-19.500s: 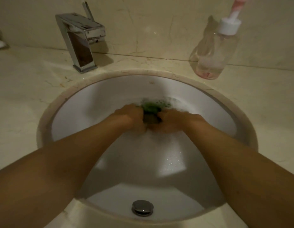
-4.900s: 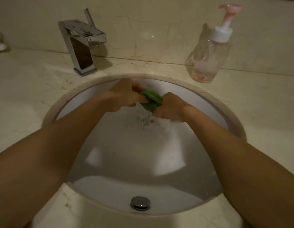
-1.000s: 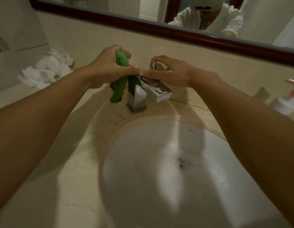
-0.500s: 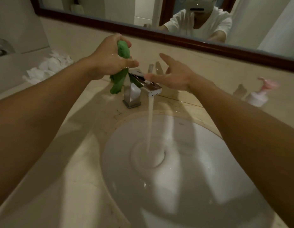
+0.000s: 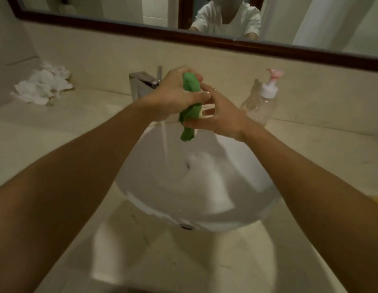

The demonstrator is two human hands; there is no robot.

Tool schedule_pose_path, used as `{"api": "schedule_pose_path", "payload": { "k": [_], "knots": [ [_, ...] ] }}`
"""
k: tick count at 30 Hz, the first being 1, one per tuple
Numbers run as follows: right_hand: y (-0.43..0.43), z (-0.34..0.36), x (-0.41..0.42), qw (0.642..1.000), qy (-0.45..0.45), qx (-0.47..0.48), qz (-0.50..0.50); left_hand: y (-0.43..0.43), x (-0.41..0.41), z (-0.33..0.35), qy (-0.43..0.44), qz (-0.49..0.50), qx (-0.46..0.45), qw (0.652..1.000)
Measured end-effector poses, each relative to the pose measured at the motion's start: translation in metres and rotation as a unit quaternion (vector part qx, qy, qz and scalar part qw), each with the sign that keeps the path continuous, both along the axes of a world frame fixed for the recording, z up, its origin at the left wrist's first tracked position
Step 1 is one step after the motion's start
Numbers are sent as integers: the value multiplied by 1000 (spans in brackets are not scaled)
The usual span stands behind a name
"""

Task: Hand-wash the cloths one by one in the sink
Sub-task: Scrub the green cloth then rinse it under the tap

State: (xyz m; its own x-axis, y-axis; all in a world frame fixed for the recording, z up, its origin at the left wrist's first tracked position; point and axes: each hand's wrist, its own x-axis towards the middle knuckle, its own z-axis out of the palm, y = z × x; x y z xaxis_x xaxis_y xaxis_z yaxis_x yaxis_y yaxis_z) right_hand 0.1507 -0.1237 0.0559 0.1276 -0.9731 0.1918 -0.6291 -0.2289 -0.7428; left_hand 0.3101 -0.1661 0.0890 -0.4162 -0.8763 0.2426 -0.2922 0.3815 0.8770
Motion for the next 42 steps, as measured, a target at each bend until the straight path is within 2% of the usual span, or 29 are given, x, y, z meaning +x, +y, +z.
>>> {"api": "schedule_pose_path", "payload": {
  "k": [3,6,8,11,15,19,22,24,27,29,32,37,40,42],
  "knots": [
    [13,-24,-9,996,-88,-14,-25,10,-26,-32,72,-45,75,994],
    [24,-53,-20,989,-122,-5,-86,13,-48,-68,90,-58,86,990],
    [26,-74,-30,989,-93,22,-116,13,-62,-89,29,-69,59,995],
    [24,-98,-46,977,-16,64,-201,1,-76,-123,-126,-62,-1,990],
    [18,-111,-70,943,38,77,-321,-27,-76,-168,-266,-17,15,964],
    [17,-114,-86,925,136,105,-340,-28,-85,-201,-381,-89,-59,918],
    [17,-116,-89,911,188,118,-347,-4,-110,-216,-432,-186,-142,871],
    [18,-117,-88,912,208,117,-334,14,-125,-224,-432,-239,-158,855],
    [18,-117,-86,915,227,111,-313,20,-132,-231,-437,-257,-204,837],
    [19,-116,-85,915,235,114,-307,8,-121,-234,-468,-239,-215,823],
    [19,-116,-85,915,242,121,-300,-25,-82,-237,-530,-158,-170,816],
    [20,-115,-84,915,242,134,-294,-71,-9,-233,-499,-29,-101,860],
    [21,-116,-85,914,250,137,-288,-71,1,-229,-533,62,-55,842],
    [21,-117,-85,915,249,139,-287,-63,-10,-219,-574,79,-57,813]
  ]
}}
